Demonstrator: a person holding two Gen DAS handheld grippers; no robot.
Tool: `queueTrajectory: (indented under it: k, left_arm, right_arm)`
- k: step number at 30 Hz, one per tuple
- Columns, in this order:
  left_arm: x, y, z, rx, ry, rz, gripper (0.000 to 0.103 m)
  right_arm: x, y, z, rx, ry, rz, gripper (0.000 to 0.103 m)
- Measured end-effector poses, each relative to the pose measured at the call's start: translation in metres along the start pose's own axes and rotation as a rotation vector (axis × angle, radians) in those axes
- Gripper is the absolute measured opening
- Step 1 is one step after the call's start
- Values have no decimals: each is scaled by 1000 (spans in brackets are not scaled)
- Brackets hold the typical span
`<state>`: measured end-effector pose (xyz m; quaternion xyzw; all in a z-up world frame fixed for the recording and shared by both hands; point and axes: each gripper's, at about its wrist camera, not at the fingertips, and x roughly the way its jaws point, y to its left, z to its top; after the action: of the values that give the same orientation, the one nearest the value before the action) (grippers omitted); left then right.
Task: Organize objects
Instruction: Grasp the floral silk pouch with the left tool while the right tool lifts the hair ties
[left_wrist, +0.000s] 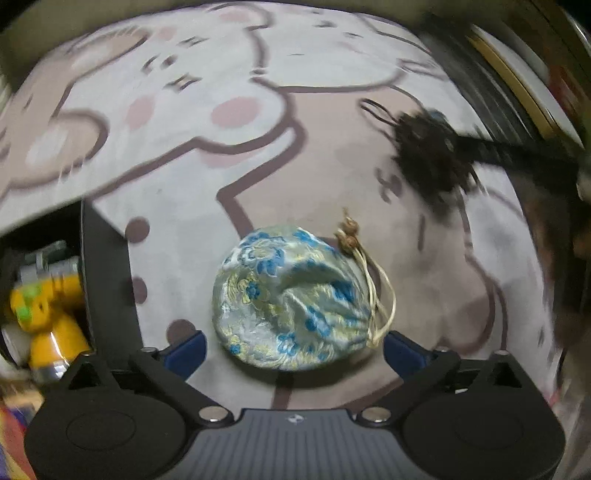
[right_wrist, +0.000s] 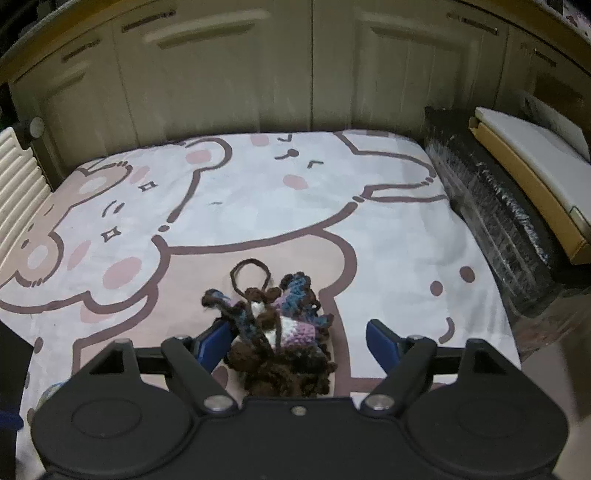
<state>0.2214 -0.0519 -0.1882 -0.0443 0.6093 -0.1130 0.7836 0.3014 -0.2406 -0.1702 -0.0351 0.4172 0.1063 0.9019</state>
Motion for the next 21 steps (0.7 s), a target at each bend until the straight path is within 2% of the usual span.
queueTrajectory:
  k: [4,6,8,15,19,21]
  left_arm:
    - [-2,0,7,-120,-35,-14,103]
    - [2,3,8,-185,-10,-73,103]
    - [6,4,9,-249,13,-84,103]
    - [11,10,10,-371,-32,1,103]
    - [13,8,11,-396,-41,42,103]
    - [16,6,10,-384,-42,64,103]
  right_arm:
    - [8,3,0,2,25,2,81]
    - [11,6,0,-9,34,-4,81]
    - [14,8,-1,-21,42,-9,80]
    - [20,11,-1,-24,67,-12,75]
    - [23,13,-1,-35,92,5,60]
    - [24,15,-2,-50,102,6,56]
